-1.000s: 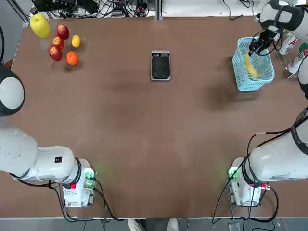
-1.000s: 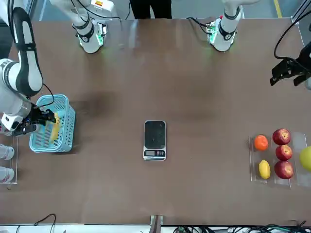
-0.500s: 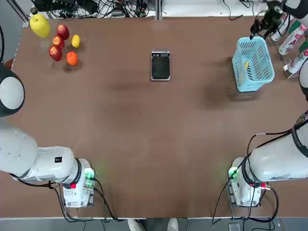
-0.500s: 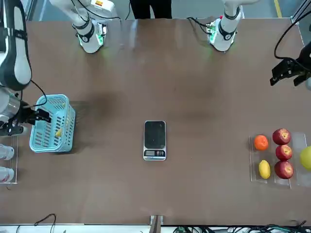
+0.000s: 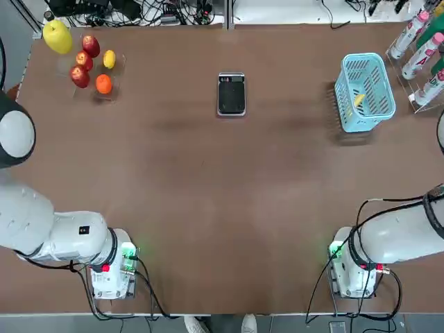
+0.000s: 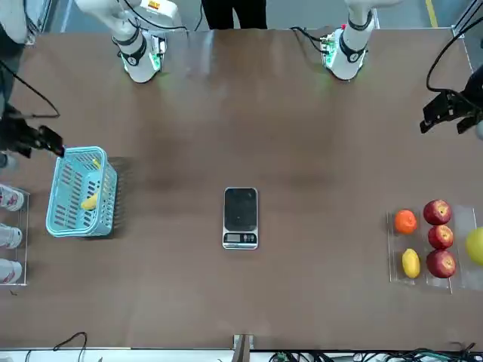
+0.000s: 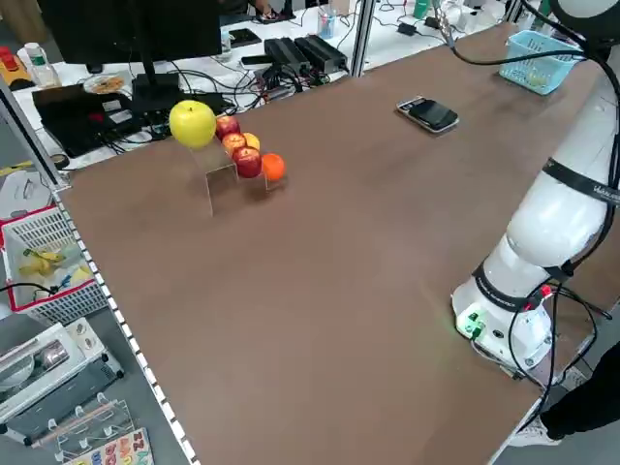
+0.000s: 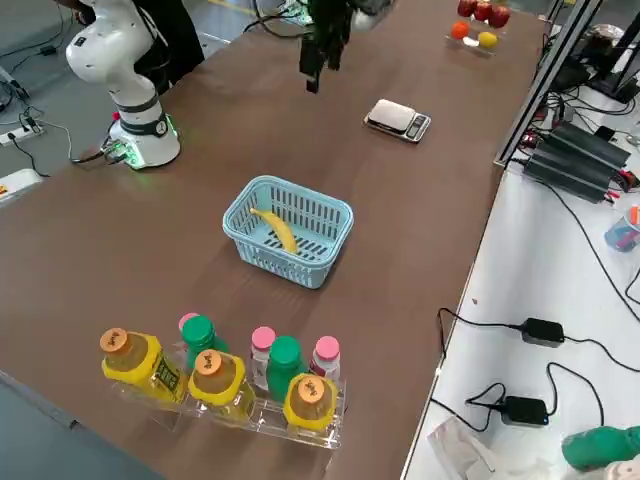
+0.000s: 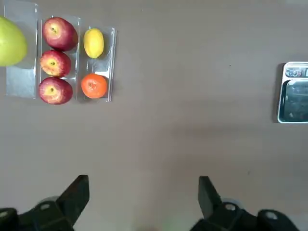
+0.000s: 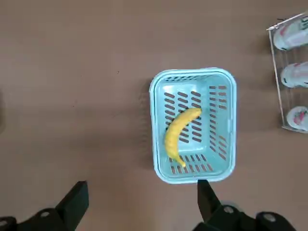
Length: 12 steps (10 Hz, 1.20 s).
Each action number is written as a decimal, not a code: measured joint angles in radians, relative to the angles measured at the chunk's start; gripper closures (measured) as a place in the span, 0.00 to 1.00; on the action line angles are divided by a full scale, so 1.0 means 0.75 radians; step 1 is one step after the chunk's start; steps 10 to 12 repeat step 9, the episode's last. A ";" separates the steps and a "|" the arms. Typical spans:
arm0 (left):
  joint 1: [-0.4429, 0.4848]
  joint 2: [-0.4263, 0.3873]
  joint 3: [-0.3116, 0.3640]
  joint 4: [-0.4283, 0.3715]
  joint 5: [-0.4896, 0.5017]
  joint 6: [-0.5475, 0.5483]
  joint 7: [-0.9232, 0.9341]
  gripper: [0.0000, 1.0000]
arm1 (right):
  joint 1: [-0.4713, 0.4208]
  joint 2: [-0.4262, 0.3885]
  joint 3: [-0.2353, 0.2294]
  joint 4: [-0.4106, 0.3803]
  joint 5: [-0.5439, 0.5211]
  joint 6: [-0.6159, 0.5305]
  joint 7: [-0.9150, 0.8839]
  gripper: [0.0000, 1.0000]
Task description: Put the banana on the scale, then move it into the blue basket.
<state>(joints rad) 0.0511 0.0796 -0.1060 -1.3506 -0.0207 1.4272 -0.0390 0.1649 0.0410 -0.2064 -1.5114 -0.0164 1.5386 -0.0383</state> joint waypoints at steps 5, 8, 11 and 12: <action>0.000 0.000 0.000 0.000 0.000 0.000 0.000 0.00 | -0.051 -0.011 -0.018 0.041 0.000 -0.063 0.005 0.00; 0.000 0.000 0.003 0.000 0.000 0.000 0.000 0.00 | -0.050 -0.005 -0.009 0.038 0.008 -0.058 0.005 0.00; 0.000 0.000 0.005 0.000 0.000 0.000 0.000 0.00 | -0.050 -0.004 -0.006 0.035 0.012 -0.058 0.005 0.00; 0.000 0.000 0.005 0.000 0.000 0.000 0.000 0.00 | -0.050 -0.004 -0.006 0.035 0.012 -0.058 0.005 0.00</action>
